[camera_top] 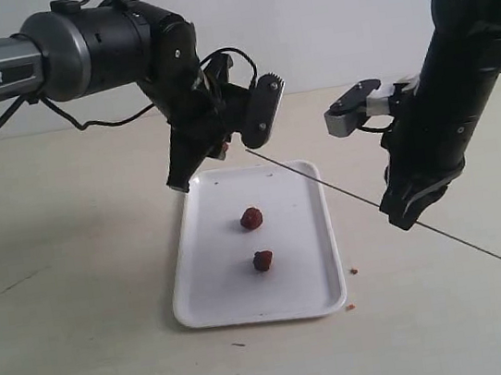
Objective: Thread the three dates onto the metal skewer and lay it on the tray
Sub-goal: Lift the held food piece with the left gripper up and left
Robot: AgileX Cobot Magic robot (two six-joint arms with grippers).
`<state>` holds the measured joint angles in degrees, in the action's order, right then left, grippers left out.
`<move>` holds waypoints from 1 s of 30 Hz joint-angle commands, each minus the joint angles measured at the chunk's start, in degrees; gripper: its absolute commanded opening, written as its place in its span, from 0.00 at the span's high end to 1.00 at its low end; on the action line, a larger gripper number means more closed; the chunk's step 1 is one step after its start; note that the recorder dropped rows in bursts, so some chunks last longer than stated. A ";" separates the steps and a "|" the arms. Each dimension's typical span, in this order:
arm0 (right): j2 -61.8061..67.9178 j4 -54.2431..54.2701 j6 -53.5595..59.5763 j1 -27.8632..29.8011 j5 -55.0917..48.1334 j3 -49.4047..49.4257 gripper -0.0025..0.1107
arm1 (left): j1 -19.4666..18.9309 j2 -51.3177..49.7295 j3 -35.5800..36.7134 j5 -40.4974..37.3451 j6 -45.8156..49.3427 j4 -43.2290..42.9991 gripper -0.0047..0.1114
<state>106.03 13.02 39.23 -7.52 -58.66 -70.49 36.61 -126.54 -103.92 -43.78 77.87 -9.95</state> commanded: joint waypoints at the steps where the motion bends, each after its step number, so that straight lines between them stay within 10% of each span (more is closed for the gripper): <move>1: 0.04 1.68 3.02 0.30 0.39 0.23 0.98 | 0.06 0.71 -0.28 0.26 1.08 3.67 0.73; 23: 0.04 -0.78 2.91 0.30 0.53 0.23 0.98 | 0.06 1.28 -0.28 -0.34 -0.57 4.53 0.73; 30: 0.04 -1.75 -1.01 0.30 1.47 0.23 0.98 | -0.65 1.28 -0.28 6.60 -30.01 4.41 0.73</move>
<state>106.03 11.67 39.08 -7.52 -57.79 -70.49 36.61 -126.20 -103.92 -40.08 57.05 -6.04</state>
